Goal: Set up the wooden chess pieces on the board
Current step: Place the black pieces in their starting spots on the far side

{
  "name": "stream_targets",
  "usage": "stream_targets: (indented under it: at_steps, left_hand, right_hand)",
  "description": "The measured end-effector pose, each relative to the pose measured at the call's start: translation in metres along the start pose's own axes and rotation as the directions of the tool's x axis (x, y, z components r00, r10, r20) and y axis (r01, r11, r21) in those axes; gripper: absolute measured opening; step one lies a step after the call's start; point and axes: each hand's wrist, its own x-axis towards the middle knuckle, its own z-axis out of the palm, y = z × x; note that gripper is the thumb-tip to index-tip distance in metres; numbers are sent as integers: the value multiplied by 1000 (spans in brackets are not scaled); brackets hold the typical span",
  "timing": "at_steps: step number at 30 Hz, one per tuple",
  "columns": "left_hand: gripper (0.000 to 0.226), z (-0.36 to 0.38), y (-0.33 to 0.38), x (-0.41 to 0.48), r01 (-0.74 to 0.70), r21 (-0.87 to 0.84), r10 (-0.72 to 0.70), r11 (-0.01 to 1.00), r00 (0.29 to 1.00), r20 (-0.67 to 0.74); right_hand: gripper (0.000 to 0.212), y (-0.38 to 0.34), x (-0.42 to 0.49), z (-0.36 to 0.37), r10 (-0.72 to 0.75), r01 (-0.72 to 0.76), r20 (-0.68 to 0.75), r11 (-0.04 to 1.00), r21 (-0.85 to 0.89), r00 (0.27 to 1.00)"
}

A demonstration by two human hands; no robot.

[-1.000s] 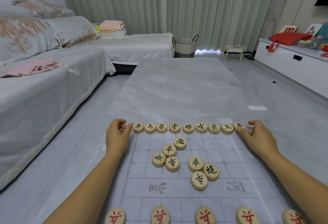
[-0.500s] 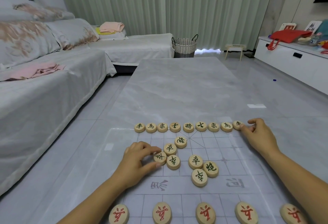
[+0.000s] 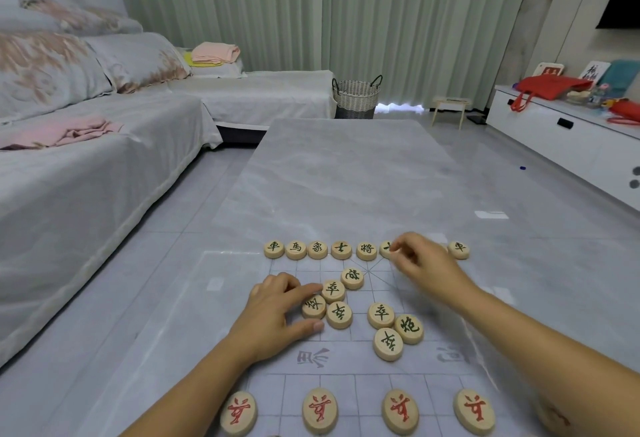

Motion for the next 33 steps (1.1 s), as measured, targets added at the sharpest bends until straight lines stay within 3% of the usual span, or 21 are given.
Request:
stream_targets:
  at_steps: [2,5,8,12,17,23,27,30,33]
  left_hand:
    - [83,0,0,-1,3,-6,-3,1000,1000,-5]
    - [71,0,1,0,11,-10,-12,1000,1000,-15]
    - [68,0,1,1,16,-16,-16,1000,1000,-20]
    - [86,1,-2,1,30,-38,-31,999,999,-37]
    - [81,3,-3,2,43,-69,-46,997,998,-52]
    - [80,4,-5,2,57,-94,-64,994,995,-78]
    - [79,2,-3,2,70,-118,-80,990,993,-81]
    - [80,2,-2,3,91,-130,-101,987,992,-75]
    - [83,1,-1,3,101,-141,-111,985,992,-64]
  right_hand:
    - [23,-22,5,19,-21,40,162,993,-115,987]
    - [40,-38,13,40,8,82,298,954,-288,955]
    - [31,-43,17,44,38,85,364,945,-316,931]
    - [23,-28,18,24,76,69,389,936,-346,918]
    - [21,20,-4,-21,56,85,433,950,-301,900]
    - [31,60,-44,-60,149,-122,295,987,-107,944]
    - [49,69,-53,-53,256,-232,137,958,-166,957]
    - [36,64,-49,-43,274,-257,90,952,-168,957]
    - [27,63,-41,-38,260,-259,27,965,-46,965]
